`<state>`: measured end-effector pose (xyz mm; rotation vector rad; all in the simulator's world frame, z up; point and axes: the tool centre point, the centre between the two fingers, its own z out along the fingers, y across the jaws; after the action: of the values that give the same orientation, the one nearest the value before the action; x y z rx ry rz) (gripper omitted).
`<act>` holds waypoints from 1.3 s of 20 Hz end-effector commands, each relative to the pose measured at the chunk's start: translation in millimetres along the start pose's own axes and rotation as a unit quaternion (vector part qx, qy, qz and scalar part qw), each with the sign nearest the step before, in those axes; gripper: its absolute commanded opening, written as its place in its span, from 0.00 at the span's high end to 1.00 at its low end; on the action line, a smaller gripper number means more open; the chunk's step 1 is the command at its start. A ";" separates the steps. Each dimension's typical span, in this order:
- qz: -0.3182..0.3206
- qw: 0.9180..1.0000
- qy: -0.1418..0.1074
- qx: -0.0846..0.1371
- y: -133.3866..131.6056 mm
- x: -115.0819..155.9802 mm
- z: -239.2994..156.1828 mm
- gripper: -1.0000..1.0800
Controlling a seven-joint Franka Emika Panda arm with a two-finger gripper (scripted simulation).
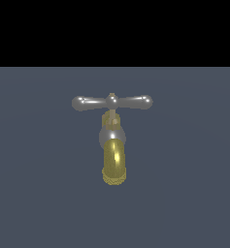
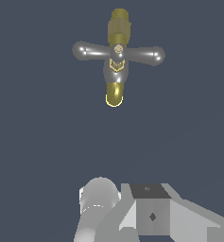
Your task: Turn on the faucet by rotating a designated handle.
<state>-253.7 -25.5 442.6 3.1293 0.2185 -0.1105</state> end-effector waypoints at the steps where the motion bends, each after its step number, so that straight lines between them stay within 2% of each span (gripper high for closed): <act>1: -0.025 1.000 0.001 -0.001 5.5 1.5 8.3 1.00; 7: -0.098 0.995 0.003 -0.004 21.2 7.7 31.9 1.00; 13: -0.171 0.985 0.006 -0.007 36.4 16.6 55.9 1.00; 19: -0.244 0.970 0.008 -0.009 50.5 28.0 79.9 1.00; 26: -0.328 0.945 0.011 -0.013 65.0 44.2 107.8 1.00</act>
<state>-212.2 -82.0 338.2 2.9088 1.1760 -0.0705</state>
